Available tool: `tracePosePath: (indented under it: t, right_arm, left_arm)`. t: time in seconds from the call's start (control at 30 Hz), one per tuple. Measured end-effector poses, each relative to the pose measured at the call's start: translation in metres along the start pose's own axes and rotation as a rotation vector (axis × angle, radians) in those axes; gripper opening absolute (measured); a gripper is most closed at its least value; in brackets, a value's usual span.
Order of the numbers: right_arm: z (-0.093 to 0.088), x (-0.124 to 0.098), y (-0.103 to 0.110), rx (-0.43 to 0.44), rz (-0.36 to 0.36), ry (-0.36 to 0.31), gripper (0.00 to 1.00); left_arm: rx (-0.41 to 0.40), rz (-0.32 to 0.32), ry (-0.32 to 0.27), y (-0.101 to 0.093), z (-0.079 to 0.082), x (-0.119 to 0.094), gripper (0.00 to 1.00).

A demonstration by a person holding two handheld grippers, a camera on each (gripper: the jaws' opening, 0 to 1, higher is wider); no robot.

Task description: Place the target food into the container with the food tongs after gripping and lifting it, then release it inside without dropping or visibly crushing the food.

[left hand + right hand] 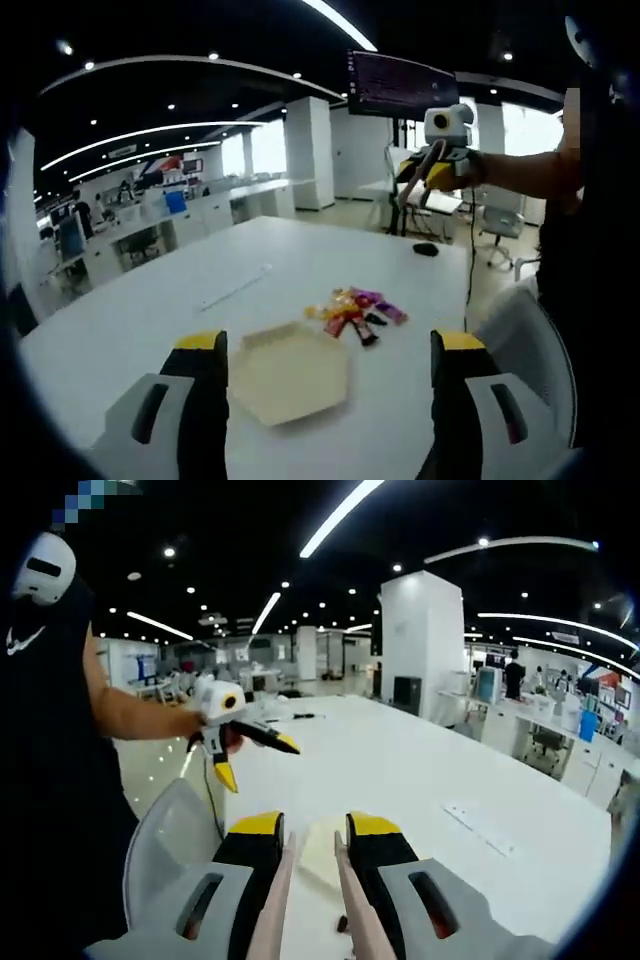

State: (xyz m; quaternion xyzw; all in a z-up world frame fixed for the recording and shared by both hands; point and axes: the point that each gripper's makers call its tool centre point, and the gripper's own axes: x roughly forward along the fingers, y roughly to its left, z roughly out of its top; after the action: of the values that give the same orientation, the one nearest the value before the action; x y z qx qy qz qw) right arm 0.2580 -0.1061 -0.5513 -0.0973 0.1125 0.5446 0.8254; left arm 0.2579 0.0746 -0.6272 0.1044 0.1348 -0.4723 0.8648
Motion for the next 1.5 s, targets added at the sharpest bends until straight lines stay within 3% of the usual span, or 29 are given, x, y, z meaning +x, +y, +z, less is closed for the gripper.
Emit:
tracePosePath:
  t: [0.1,0.27,0.37,0.5,1.0,1.5]
  right_arm:
    - [-0.008,-0.001,-0.005,-0.010,-0.031,0.039,0.24]
    - [-0.023,-0.004,-0.009,-0.007,-0.052,0.093,0.24]
    - [-0.030,-0.008,-0.012,-0.013,-0.063,0.120,0.24]
    - [-0.036,-0.012,-0.015,-0.007,-0.085,0.138,0.24]
    - [-0.053,-0.019,-0.019,-0.043,-0.103,0.240,0.25]
    - [-0.076,-0.024,-0.027,-0.036,-0.123,0.287,0.25]
  left_arm:
    - [-0.050,0.020,-0.032,0.002,-0.009,-0.009,0.85]
    - [-0.089,0.098,-0.019,0.012,-0.029,-0.021,0.88]
    - [-0.089,0.113,-0.029,0.011,-0.036,-0.025,0.91]
    - [-0.080,0.130,0.014,0.009,-0.053,-0.029,0.93]
    - [-0.083,0.059,0.012,-0.012,-0.074,-0.031,0.99]
    - [-0.108,0.098,0.011,-0.018,-0.091,-0.017,0.99]
